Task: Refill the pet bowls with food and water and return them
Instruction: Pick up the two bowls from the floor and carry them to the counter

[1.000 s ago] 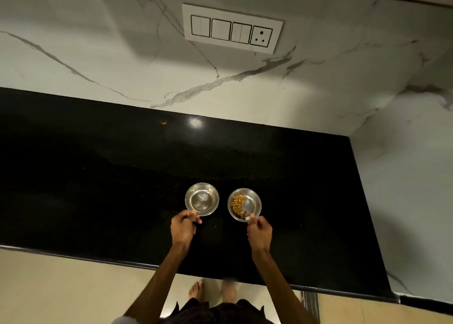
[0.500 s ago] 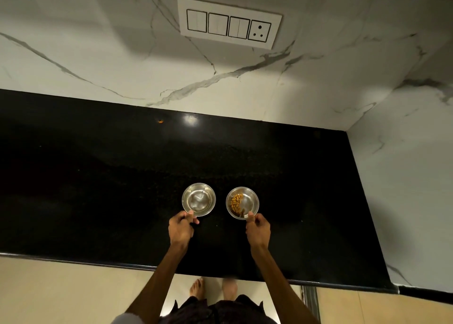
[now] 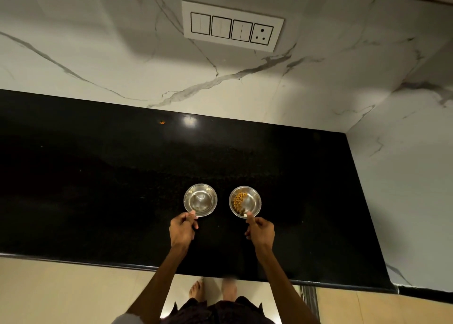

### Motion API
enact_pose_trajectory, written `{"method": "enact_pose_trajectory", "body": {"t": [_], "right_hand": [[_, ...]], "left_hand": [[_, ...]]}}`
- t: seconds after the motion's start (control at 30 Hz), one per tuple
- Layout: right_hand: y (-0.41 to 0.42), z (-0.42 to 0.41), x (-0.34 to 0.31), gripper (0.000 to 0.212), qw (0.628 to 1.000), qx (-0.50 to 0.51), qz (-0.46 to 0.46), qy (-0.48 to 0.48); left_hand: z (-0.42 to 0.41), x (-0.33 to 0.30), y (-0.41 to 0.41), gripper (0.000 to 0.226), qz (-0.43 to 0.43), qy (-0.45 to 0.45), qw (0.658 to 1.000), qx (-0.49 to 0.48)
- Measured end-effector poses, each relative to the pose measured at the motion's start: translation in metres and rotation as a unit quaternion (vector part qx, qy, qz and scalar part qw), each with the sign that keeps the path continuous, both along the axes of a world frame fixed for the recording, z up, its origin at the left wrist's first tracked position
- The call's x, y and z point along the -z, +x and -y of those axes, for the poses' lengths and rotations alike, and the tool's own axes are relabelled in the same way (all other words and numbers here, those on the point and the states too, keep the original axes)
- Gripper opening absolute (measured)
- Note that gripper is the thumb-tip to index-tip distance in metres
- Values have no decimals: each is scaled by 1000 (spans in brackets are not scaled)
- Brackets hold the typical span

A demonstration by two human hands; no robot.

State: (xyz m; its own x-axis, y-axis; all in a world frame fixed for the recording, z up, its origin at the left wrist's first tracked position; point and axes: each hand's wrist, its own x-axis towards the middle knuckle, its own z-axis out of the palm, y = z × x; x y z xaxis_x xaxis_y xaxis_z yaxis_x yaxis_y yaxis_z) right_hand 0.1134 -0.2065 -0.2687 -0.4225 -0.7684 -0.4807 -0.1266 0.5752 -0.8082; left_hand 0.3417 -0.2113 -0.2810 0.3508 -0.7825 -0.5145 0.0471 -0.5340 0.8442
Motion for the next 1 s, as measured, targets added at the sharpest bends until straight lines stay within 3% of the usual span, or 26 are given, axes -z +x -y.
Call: {"method": "enact_pose_trajectory", "body": {"t": [0.3,0.67,1.0], "right_hand": [[0,-8,-7,40,1000,-8,20,0],[-1,-10,-33,35,997,-27,6,-77],[8,-7,-66,38,989,-37,28,-138]], "left_hand": [[-4,-4,1,32,14,-7,1000,14],[-13,-14,2,38,52,-11,998,-31],[2,-63,-23,45,-11,-90,996,-23]]}}
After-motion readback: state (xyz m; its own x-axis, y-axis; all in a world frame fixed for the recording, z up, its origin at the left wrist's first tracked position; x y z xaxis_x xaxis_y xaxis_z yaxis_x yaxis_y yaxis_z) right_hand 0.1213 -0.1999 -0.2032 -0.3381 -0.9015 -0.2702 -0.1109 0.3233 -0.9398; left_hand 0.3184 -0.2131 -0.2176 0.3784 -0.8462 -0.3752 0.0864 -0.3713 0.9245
